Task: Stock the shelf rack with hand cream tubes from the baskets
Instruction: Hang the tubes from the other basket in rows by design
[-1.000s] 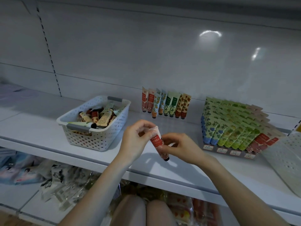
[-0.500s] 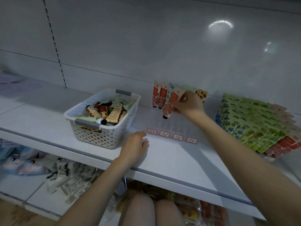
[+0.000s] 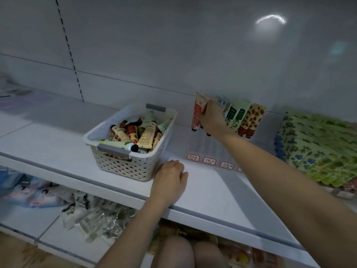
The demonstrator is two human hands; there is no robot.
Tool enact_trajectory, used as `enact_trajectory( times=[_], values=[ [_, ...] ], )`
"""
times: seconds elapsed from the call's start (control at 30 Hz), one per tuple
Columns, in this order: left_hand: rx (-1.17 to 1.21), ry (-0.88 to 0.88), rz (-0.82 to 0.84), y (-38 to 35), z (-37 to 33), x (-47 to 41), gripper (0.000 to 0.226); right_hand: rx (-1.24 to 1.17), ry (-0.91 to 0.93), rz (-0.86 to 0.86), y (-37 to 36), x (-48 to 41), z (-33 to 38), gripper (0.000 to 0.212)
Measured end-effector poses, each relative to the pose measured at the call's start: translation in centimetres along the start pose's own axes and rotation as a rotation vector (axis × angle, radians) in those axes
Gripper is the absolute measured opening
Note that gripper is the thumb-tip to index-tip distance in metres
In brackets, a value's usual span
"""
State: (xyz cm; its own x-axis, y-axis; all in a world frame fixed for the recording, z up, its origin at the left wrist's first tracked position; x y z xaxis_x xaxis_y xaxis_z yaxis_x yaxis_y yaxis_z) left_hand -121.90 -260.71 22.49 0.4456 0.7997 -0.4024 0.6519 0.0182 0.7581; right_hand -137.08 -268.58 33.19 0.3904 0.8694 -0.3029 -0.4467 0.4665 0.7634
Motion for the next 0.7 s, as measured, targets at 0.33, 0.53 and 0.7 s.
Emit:
enact_trajectory(
  times=[0.33,0.53,0.7],
  values=[
    [-0.01,0.012,-0.018,0.01,0.01,0.07,0.025,0.071,0.065,0.035,-0.13,0.08,0.23,0.026],
    [-0.015,0.013,-0.025,0.03,-0.02,0.12,0.021,0.103,0.05,0.046,-0.38,-0.18,-0.02,0.024],
    [-0.021,0.005,-0.02,0.0,0.0,0.1,0.021,0.08,0.044,0.068,-0.49,0.05,-0.16,0.021]
  ],
)
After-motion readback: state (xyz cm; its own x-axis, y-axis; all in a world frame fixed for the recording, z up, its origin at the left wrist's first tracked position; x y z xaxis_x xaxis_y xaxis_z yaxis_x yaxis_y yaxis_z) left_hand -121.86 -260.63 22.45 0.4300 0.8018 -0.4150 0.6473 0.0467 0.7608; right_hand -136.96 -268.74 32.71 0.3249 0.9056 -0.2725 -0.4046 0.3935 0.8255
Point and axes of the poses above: each hand's wrist, its own x-axis away from the middle knuckle, its own y-axis out of the back of the hand, z = x × y, the point moved 7 cm from there along -x, towards the middle knuckle, and after that the axes turned 1 degree about -z, right-handed, at the moved point
